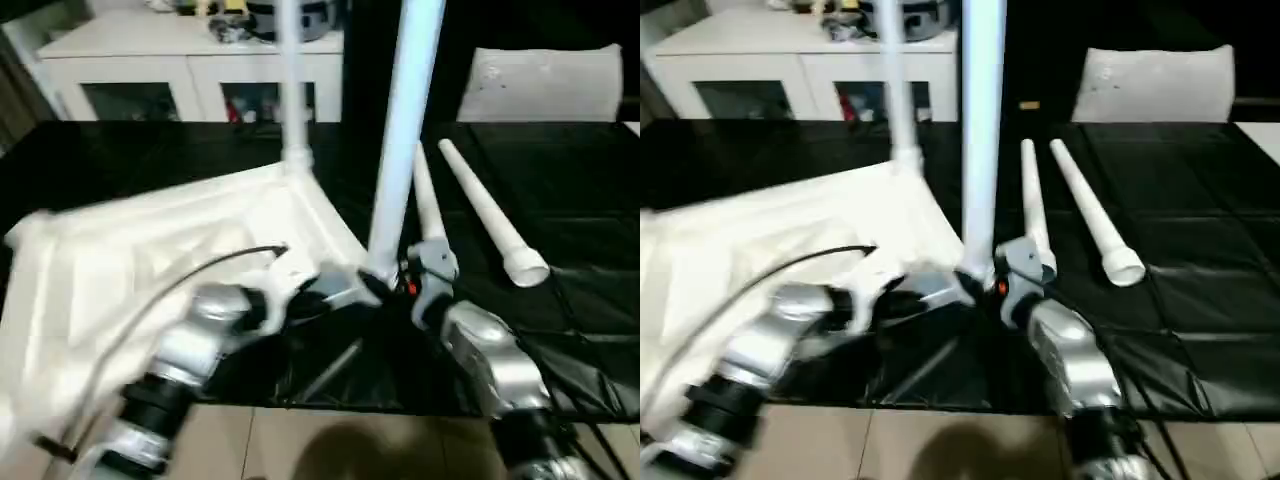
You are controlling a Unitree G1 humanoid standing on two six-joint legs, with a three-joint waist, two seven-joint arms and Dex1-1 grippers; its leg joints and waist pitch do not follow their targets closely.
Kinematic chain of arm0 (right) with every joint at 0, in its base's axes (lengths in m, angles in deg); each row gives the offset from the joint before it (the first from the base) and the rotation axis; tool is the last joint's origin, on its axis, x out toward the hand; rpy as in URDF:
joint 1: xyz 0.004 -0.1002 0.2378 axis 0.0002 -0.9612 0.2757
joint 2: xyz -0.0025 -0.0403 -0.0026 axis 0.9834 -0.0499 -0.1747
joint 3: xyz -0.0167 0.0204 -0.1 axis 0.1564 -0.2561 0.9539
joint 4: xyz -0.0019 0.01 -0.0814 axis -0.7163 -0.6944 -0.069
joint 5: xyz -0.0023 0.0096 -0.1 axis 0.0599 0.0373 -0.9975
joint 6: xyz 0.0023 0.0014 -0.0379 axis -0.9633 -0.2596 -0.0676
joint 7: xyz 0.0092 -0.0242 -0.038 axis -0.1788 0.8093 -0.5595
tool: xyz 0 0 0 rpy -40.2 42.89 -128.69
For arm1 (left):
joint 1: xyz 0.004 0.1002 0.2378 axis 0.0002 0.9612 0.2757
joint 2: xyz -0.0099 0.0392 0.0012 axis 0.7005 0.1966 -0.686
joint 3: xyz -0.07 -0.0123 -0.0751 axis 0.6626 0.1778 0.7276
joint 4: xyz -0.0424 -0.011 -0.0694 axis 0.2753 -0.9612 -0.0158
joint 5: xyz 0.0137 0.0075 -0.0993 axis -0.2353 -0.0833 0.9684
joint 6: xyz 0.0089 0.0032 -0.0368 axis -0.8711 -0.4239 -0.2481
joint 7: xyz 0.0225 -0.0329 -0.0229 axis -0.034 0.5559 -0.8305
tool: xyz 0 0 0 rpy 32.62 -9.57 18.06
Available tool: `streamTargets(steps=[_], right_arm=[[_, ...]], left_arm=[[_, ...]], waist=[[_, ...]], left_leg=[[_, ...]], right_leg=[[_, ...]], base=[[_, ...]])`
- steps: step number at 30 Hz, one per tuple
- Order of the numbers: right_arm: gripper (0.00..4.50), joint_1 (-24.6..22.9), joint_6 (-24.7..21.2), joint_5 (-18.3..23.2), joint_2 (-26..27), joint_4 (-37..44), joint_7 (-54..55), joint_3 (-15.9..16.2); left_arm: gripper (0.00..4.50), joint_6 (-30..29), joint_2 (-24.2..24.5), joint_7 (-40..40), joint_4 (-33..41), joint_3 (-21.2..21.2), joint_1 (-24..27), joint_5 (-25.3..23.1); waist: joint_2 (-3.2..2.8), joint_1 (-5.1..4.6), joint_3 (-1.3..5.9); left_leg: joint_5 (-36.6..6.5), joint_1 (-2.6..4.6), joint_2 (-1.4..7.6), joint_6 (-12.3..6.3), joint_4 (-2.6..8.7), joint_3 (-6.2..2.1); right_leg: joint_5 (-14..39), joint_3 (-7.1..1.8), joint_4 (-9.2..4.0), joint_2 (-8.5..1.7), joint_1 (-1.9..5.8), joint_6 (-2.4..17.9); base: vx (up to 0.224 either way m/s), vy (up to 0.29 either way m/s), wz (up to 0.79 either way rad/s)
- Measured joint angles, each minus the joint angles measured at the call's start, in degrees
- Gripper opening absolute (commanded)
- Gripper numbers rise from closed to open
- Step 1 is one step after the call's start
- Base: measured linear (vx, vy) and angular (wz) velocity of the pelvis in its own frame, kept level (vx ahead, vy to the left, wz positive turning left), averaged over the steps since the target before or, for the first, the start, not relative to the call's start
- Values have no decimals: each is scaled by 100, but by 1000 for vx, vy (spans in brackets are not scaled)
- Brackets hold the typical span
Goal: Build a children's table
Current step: Rotate leg to tighten
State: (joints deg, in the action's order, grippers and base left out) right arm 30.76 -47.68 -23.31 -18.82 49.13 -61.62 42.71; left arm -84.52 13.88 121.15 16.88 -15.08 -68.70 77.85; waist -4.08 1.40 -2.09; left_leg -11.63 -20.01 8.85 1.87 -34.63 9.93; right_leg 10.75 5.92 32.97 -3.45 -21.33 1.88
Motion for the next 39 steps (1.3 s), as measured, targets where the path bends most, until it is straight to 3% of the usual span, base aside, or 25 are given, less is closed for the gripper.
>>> streamTargets(steps=[2,6,14,18,22,25,35,39], right_arm=[[330,142,24,-3,162,-181,299,-185],[367,77,163,71,188,-110,218,-204],[447,-447,287,239,-234,527,-833,130],[447,-505,289,345,-517,789,-1260,168],[447,-512,361,400,-1211,1128,-2097,283],[447,-513,320,532,-1427,1176,-2518,321],[447,-264,144,690,-2140,1228,-4235,1004],[447,-89,212,577,-2130,982,-4491,1211]], left_arm=[[0,-139,-277,-365,33,33,0,-78],[0,-190,-346,-532,91,26,-18,-185],[0,6,314,-99,184,-103,-128,-170],[0,218,692,322,210,-159,-125,-139],[0,644,1382,1240,208,-272,-91,9],[0,1004,1741,1799,157,-363,-61,52],[0,2094,2405,3206,-290,-686,-269,138],[0,2301,2448,3493,-364,-819,-369,138]], waist=[[-2,18,-1],[-2,22,0],[-7,42,3],[-8,84,3],[-8,134,3],[-6,168,2],[18,269,1],[27,380,4]], left_leg=[[-2,-7,-2,-4,3,0],[-18,-19,-2,-24,26,0],[-2,-98,28,-51,71,-4],[-1,-106,30,-51,60,-7],[-2,-98,29,-50,48,-8],[-2,-92,29,-48,48,-8],[-3,-84,29,-46,46,-6],[-2,-64,29,-46,43,-5]], right_leg=[[0,-2,1,0,-5,0],[-17,-1,6,1,-12,3],[-54,31,18,23,-91,36],[-57,38,18,20,-106,41],[-60,39,17,16,-101,43],[-55,38,19,16,-92,33],[-43,37,22,15,-70,12],[-44,37,23,14,-71,14]], base=[[0,0,0],[0,0,0],[0,0,0],[0,0,0],[0,0,0],[0,0,0],[0,0,0],[0,0,0]])
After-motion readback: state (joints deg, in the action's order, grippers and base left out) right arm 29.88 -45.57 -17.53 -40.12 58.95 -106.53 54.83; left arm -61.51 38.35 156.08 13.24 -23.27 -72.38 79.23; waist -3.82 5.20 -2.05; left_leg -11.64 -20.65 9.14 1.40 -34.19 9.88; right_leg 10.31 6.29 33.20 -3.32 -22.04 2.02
